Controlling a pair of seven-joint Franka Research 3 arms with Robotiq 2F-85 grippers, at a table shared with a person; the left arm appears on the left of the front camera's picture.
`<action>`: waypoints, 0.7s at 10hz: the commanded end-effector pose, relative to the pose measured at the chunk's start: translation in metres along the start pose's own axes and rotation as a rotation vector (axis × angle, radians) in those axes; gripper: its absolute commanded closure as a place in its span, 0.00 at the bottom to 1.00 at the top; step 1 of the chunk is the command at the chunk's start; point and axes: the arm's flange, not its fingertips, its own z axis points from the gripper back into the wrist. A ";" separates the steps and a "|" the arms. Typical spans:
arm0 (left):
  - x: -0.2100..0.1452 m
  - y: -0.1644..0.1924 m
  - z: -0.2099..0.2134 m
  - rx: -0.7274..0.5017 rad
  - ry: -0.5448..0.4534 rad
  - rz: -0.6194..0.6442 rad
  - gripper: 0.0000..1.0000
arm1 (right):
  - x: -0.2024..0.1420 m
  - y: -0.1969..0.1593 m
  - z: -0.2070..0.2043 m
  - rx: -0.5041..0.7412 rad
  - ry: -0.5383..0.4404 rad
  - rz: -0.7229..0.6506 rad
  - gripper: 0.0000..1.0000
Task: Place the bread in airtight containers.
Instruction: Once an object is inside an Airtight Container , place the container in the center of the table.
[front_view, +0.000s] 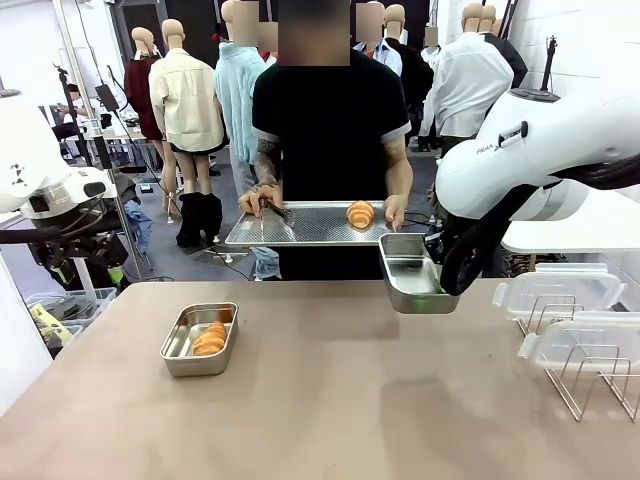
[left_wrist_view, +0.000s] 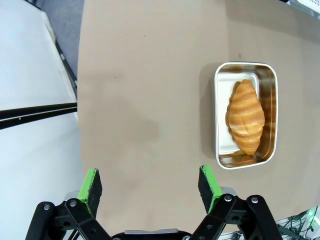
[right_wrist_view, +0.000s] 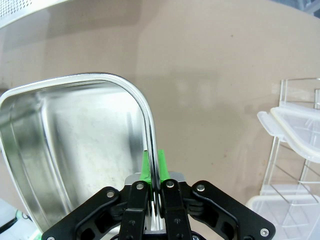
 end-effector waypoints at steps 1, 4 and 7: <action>-0.004 0.000 0.000 0.009 0.000 0.017 0.00 | -0.002 -0.002 0.002 0.002 -0.019 0.011 1.00; -0.004 0.000 0.000 0.009 0.000 0.017 0.00 | -0.002 -0.002 0.002 0.002 -0.019 0.011 1.00; -0.004 0.000 0.000 0.009 0.000 0.017 0.00 | -0.002 -0.002 0.002 0.002 -0.019 0.011 1.00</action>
